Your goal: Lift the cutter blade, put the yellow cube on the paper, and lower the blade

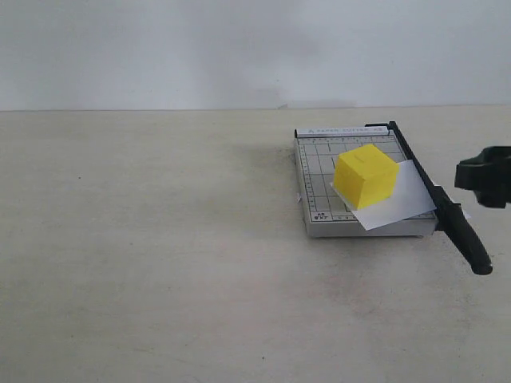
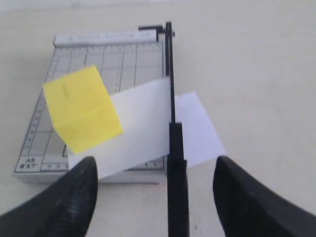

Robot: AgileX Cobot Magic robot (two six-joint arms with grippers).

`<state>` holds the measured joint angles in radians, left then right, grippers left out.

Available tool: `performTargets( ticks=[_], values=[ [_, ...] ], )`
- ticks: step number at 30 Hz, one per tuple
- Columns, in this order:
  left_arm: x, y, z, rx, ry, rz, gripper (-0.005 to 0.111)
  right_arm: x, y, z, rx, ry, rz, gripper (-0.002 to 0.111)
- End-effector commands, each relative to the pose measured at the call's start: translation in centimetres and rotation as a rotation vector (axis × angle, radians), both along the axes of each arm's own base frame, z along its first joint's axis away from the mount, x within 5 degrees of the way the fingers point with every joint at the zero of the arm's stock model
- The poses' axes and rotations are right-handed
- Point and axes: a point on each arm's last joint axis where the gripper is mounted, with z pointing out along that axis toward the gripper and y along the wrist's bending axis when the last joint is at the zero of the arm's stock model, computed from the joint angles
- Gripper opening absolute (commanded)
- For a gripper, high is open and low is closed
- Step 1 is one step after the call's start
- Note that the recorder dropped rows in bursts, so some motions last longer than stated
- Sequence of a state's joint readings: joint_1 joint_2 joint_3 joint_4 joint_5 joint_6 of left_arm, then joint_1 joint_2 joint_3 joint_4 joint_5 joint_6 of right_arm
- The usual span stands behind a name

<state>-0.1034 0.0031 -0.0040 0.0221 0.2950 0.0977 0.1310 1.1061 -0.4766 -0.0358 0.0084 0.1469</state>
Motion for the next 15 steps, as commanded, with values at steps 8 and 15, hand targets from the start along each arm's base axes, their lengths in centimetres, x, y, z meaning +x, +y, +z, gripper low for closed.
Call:
performTargets(
  ticks=[8,15],
  values=[
    [0.0,0.0,-0.1,-0.004,0.003,-0.001,0.004,-9.5,-1.0,5.3,0.151,-0.499,-0.001,0.013],
    [0.0,0.0,-0.1,-0.004,0.003,-0.001,0.004,-13.3,-1.6,3.8,0.206,-0.517,-0.020,0.000]
  ],
)
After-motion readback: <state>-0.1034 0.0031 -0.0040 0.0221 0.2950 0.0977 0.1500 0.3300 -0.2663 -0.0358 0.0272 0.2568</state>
